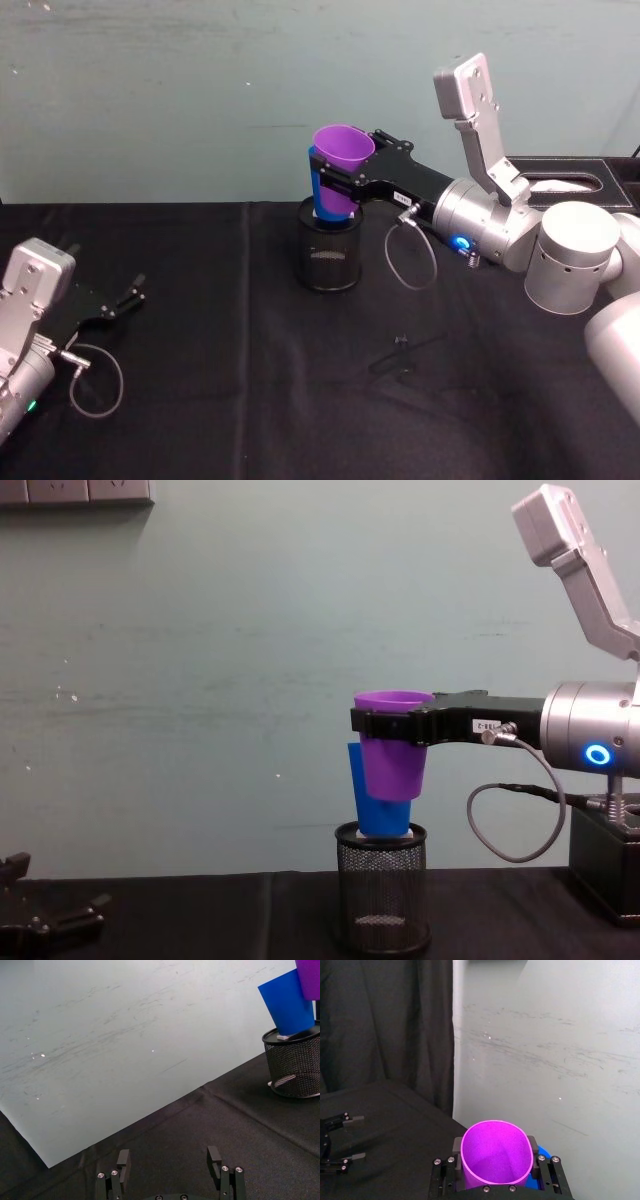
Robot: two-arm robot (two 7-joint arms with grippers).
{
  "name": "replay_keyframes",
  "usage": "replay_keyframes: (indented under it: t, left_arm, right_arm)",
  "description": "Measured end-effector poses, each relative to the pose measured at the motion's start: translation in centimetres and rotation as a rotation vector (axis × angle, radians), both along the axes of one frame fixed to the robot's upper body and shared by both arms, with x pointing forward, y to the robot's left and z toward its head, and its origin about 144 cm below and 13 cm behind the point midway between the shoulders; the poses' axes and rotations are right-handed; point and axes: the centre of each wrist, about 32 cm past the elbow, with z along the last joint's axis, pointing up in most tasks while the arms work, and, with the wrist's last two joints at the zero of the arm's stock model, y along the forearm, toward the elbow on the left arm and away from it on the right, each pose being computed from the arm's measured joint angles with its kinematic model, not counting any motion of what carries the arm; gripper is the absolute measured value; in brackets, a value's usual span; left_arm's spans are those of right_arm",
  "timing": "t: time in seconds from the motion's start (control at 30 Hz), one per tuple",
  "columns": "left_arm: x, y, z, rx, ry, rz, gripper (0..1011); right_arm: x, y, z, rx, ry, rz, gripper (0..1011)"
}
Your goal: Pick up one cup with a gripper and tap it against the other cup.
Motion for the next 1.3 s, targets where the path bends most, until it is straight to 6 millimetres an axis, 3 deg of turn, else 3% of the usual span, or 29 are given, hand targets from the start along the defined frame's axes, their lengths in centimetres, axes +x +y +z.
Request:
replay_keyframes:
  t: [0.77,1.3]
  left_arm:
    - [0.0,0.0,0.0,0.0,0.0,0.0,1000]
    - [0.0,0.0,0.0,0.0,0.0,0.0,1000]
  right_arm:
    - [-0.1,0.0,0.0,0.001,-0.001,0.002,736]
    - [-3.9,0.3,-1.4,-0.002,0.005,0.052,736]
